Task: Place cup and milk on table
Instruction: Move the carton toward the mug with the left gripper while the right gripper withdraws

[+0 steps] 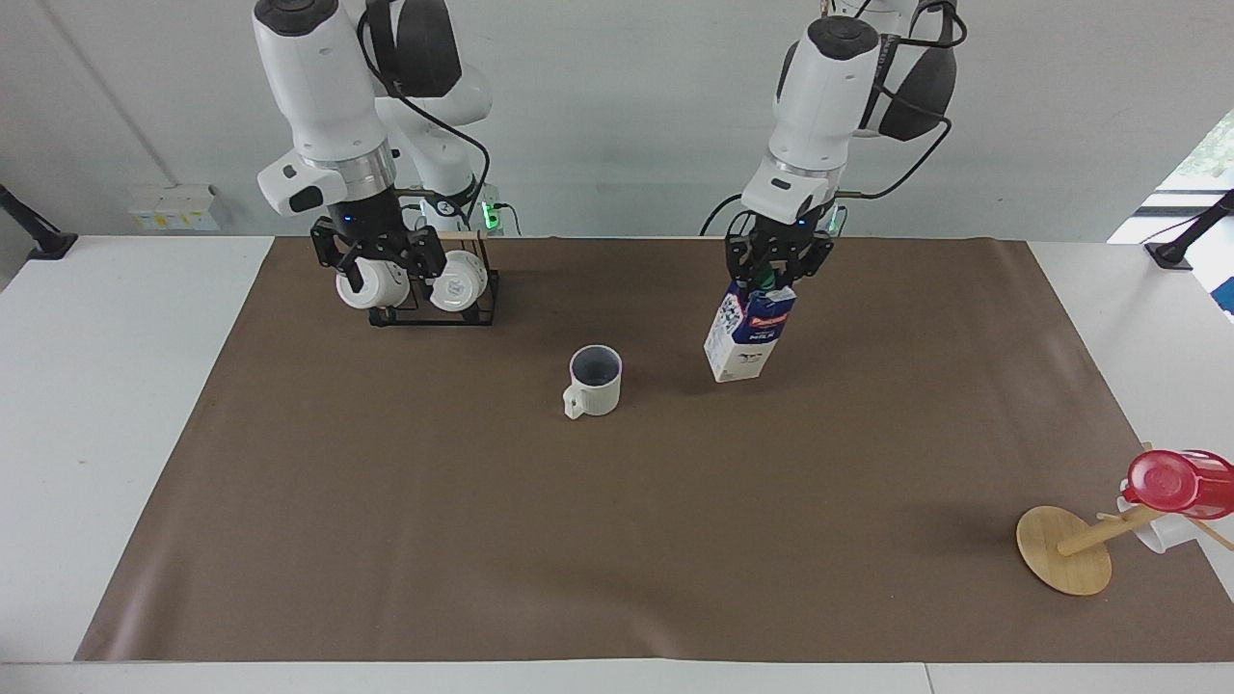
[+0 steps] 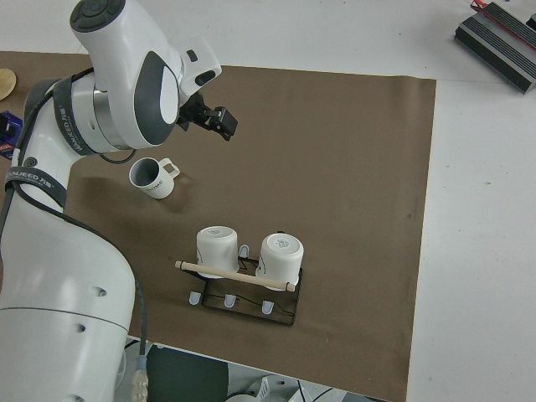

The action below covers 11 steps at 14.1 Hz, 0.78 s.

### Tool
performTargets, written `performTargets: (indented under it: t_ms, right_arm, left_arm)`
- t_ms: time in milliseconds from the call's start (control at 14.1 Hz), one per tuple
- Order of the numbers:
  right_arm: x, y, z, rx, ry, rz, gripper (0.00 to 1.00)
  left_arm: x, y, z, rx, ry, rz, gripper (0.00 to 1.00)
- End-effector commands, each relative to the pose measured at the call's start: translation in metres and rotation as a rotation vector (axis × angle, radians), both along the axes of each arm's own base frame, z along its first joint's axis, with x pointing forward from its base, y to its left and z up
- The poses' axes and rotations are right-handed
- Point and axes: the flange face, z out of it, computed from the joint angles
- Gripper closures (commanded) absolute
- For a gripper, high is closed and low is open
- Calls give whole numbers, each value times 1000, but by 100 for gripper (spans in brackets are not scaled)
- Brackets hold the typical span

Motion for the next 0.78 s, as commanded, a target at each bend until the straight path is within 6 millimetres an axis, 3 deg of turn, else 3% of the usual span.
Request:
performTargets:
  t_ms: [0,283,496,708]
  right_arm:
    - [-9,-24,13,26,32,11,0]
    - [-22,-59,51,25,67,-5,0]
    - [-32,-70,90,4,46,-2,0]
    - [-32,-73,92,19,37,-21,0]
  left_arm:
    - [1,-35,-14,12,-29,31,44]
    - [-9,-65,-34,48,-75,22,44]
    - [-12,-77,-47,41,-104,32,43]
    - [-12,-80,-54,52,-130,50,43]
